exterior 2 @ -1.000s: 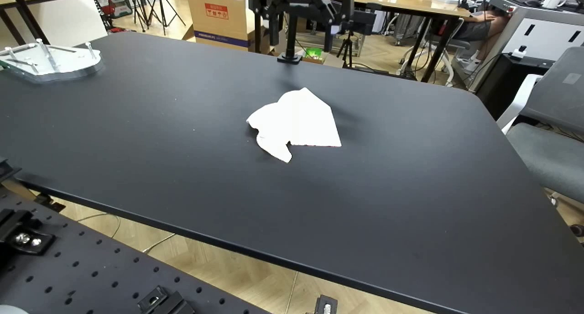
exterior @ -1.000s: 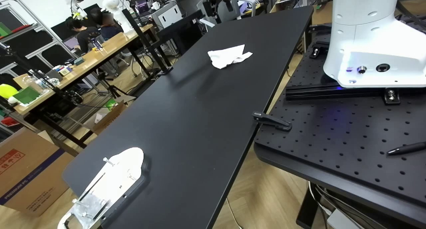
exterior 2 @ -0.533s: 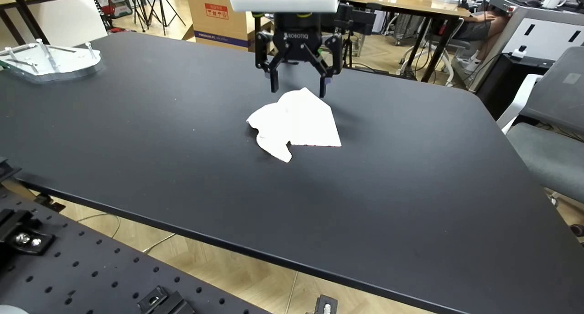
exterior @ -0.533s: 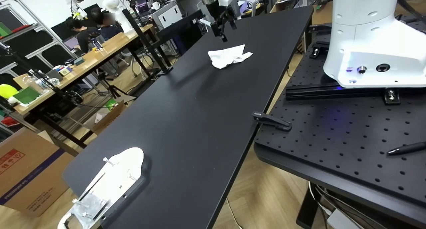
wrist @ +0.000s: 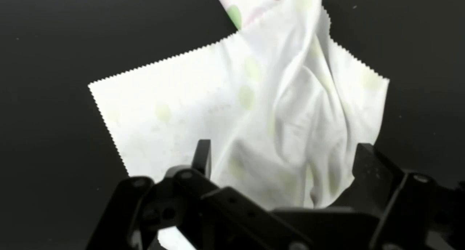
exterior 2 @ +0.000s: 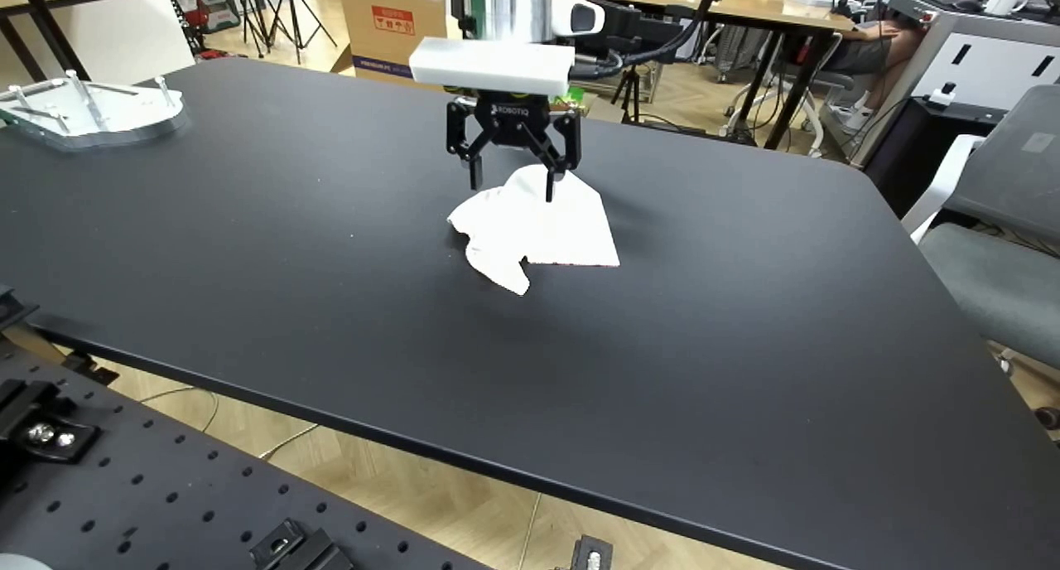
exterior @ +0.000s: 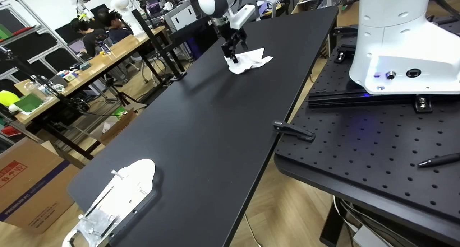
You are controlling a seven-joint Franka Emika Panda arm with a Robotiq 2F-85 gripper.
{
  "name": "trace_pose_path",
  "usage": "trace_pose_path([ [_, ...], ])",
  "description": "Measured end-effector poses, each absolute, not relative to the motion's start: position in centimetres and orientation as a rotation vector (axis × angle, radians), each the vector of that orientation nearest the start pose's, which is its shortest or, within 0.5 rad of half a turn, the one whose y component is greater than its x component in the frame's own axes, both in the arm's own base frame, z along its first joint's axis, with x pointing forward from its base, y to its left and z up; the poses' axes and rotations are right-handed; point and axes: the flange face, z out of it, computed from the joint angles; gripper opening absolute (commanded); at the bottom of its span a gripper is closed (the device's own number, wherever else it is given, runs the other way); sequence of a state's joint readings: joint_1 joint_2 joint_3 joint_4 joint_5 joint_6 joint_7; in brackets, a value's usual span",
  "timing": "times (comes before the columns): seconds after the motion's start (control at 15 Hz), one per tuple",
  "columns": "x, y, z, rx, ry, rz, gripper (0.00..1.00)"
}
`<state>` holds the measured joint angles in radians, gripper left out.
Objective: Hang the white cloth on the black stand
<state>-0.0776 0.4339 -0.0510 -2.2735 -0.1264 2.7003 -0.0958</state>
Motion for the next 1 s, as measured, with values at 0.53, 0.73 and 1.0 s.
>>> trace_pose_path([
  [0.53, 54.1, -6.5, 15.3, -3.188, -0.129, 0.025, 0.19],
  [0.73, 53.8, -7.0, 15.0, -3.185, -0.133, 0.049, 0.0],
  [1.0, 53.5, -7.0, 15.3, -3.18, -0.153, 0.111, 0.01],
])
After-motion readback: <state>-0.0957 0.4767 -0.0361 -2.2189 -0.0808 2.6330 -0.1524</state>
